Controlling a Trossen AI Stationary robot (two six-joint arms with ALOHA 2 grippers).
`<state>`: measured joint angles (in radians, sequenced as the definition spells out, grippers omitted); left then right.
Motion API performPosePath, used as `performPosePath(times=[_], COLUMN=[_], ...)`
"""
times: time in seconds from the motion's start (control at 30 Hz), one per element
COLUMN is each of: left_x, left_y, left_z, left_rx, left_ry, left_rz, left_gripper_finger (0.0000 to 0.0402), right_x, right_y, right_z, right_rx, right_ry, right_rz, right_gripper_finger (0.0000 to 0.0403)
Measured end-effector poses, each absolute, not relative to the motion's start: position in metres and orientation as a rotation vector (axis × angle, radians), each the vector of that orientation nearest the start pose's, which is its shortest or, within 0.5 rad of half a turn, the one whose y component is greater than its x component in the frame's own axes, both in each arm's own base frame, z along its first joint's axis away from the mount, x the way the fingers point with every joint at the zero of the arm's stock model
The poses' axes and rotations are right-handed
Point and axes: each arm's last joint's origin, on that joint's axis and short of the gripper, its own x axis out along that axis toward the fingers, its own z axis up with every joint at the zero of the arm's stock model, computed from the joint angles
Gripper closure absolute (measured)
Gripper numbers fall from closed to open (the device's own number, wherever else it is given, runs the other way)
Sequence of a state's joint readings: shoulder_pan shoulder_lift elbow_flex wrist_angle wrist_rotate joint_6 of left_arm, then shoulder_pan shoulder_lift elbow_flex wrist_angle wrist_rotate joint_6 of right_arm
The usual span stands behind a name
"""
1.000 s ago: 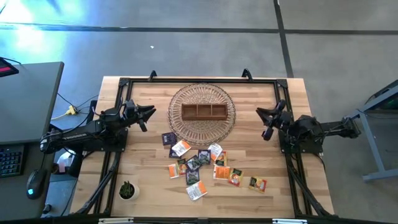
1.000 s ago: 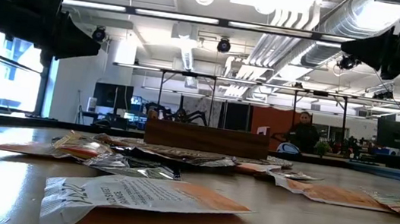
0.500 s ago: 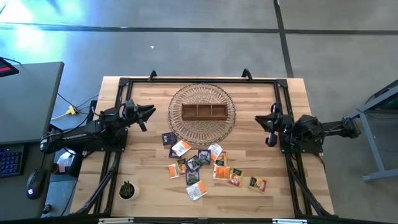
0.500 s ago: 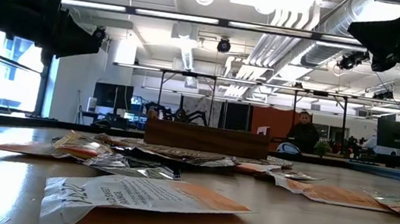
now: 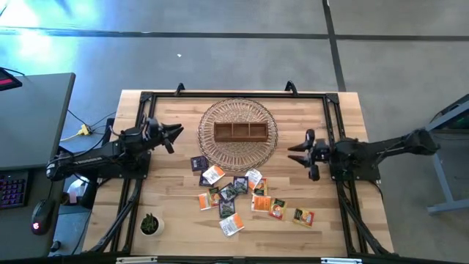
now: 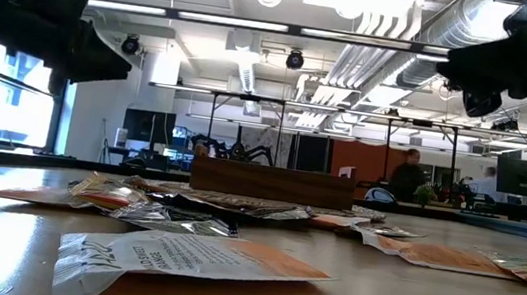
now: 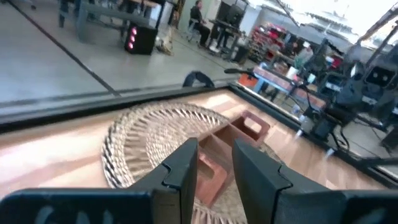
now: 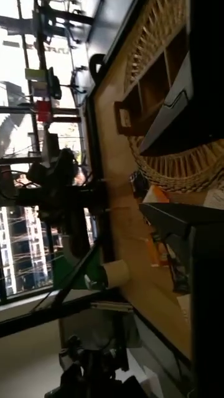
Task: Pick & Place Tea
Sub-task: Put the orange tea bag into the middle section of the wooden organizer
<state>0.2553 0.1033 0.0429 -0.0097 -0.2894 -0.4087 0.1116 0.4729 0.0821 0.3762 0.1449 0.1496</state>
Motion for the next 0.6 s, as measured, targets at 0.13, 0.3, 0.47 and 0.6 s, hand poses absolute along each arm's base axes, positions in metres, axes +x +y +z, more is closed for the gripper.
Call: performPosePath(times=[0.13,0.3,0.47,0.6], left_x=[0.098,0.1,0.1,0.102], left_y=[0.033,0.032,0.032,0.03], left_z=[0.167,0.17,0.173,0.178], left_rx=[-0.421,-0.496,-0.489,-0.466], left_ry=[-0.021,-0.065,-0.091,-0.109], left_rz=[0.508,0.473,0.459,0.344], left_gripper_finger=[0.0301,0.0301,0.0301,0.0301], right_x=[0.152,0.183,0.208,0.219], right_y=[0.016,0.043,0.084,0.107], right_z=[0.18,0.166,0.151,0.133], right_rx=[0.197,0.225,0.177,0.116], right_ry=[0.219,0.452,0.615,0.708], right_rz=[-0.017,0.065,0.174,0.162], right_gripper_finger=[0.0278,0.0279,0.0279,0.0279])
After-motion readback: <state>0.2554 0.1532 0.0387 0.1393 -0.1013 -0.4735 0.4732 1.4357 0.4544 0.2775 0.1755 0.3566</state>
